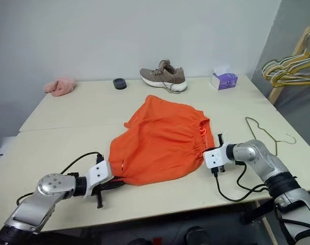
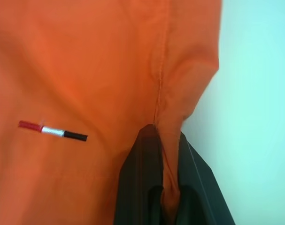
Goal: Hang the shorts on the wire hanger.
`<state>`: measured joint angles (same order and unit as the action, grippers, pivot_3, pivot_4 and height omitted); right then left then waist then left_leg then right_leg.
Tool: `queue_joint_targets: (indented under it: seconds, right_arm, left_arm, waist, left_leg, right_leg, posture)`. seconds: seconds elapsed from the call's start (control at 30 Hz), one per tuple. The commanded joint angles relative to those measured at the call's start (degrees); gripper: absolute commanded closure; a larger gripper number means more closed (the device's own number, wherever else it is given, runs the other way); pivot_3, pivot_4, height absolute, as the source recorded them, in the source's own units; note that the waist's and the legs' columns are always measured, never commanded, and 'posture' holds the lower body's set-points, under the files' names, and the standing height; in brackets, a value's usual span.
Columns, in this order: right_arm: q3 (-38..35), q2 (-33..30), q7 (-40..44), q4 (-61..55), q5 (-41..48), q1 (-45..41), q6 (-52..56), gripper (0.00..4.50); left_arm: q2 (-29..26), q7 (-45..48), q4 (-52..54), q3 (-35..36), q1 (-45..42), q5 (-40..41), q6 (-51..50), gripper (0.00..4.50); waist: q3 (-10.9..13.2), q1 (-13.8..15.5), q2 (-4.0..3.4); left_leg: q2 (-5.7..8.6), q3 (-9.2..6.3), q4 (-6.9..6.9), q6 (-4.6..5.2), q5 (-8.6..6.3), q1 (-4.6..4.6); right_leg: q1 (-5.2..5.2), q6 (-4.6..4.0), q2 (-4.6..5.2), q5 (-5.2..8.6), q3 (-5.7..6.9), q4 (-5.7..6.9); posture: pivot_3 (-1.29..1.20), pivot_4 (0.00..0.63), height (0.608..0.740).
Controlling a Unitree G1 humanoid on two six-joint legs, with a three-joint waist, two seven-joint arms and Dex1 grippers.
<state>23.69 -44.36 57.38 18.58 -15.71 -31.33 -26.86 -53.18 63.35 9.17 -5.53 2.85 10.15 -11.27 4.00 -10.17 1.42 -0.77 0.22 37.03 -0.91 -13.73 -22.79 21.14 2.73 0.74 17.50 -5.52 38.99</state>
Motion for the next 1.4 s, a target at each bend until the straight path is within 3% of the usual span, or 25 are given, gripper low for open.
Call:
queue_joint_targets:
  seconds: [0.03, 0.37, 0.77, 0.83, 1.03, 1.23, 1.27, 1.4]
  right_arm:
    - [-1.68, -3.38, 8.94, -6.65, 8.28, 1.86, 1.81, 4.46]
    - [-2.86, -10.66, 16.37, -12.63, 11.78, 6.43, 5.05, 4.46]
    - [-3.60, -10.54, 17.29, -14.97, 12.97, 6.19, 6.96, 4.46]
    - [-4.01, -10.68, 17.20, -15.50, 13.10, 6.53, 6.65, 3.90]
    - [-6.12, -12.74, 18.75, -17.21, 15.50, 7.91, 7.77, 2.03]
    - [-12.87, -15.03, 19.60, -21.89, 24.78, 11.87, 22.82, 0.01]
    - [-15.60, -14.73, 17.51, -20.62, 25.97, 12.62, 24.71, 0.00]
    - [-25.07, -11.38, 7.97, -18.14, 29.74, 14.60, 32.38, 0.00]
  left_arm:
    - [-4.00, 5.84, 3.51, 0.38, 3.25, 2.52, -2.41, 4.50]
    - [-6.78, 10.94, 10.00, 0.36, 8.25, 8.98, -8.83, 4.50]
    - [-4.05, 7.84, 17.29, 0.07, 5.55, 14.34, -17.80, 4.50]
    - [-2.45, 6.26, 18.03, 0.42, 4.36, 16.18, -20.74, 4.27]
    - [-1.68, 5.49, 19.64, 1.61, 3.07, 19.70, -24.33, 2.67]
    - [-1.54, 6.00, 19.85, 3.73, 2.81, 22.63, -24.73, 0.89]
    - [-0.64, 5.35, 19.39, 3.99, 2.45, 22.61, -23.89, 0.57]
    - [2.76, 3.13, 17.92, 3.78, 0.56, 21.39, -20.90, 0.57]
  waist:
    - [-0.01, -0.05, -0.04]
    - [0.06, 0.09, -0.10]
    - [0.14, 0.43, -0.12]
    - [0.14, 0.49, -0.12]
    - [0.14, 0.45, -0.13]
    - [0.13, 0.51, -0.12]
    - [0.13, 0.50, -0.12]
    - [0.13, 0.49, -0.11]
  left_leg:
    - [0.00, -0.03, -0.03, 0.00, 0.00, 0.03]
    - [0.04, 0.03, 0.07, 0.02, 0.01, 0.25]
    - [0.03, 0.03, 0.02, 0.01, 0.01, 0.98]
    - [0.04, 0.03, 0.03, 0.01, 0.01, 0.97]
    - [0.07, 0.01, 0.03, 0.01, 0.01, 0.97]
    - [0.07, -0.03, 0.03, 0.01, 0.01, 0.96]
    - [0.07, -0.03, 0.04, 0.01, 0.01, 0.97]
    - [0.12, 0.01, 0.08, 0.01, 0.01, 0.97]
  right_leg:
    - [-0.04, 0.00, 0.03, 0.01, 0.03, -0.02]
    - [-0.23, -0.08, 0.11, 0.08, 0.08, 0.01]
    - [-0.90, 0.03, 0.11, 0.36, 0.07, -0.01]
    - [-0.92, 0.03, 0.11, 0.36, 0.07, -0.01]
    - [-0.93, 0.09, 0.10, 0.38, 0.07, -0.02]
    - [-0.95, 0.09, 0.09, 0.39, 0.08, -0.02]
    - [-0.96, 0.10, 0.10, 0.39, 0.08, -0.02]
    - [-0.98, 0.12, 0.10, 0.38, 0.04, -0.03]
  posture:
    - [-0.14, 0.029, 0.740]
    - [-0.15, 0.031, 0.740]
    - [-0.16, 0.028, 0.740]
    - [-0.16, 0.027, 0.740]
    - [-0.16, 0.026, 0.740]
    - [-0.16, 0.025, 0.740]
    - [-0.17, 0.024, 0.740]
    - [-0.18, 0.023, 0.740]
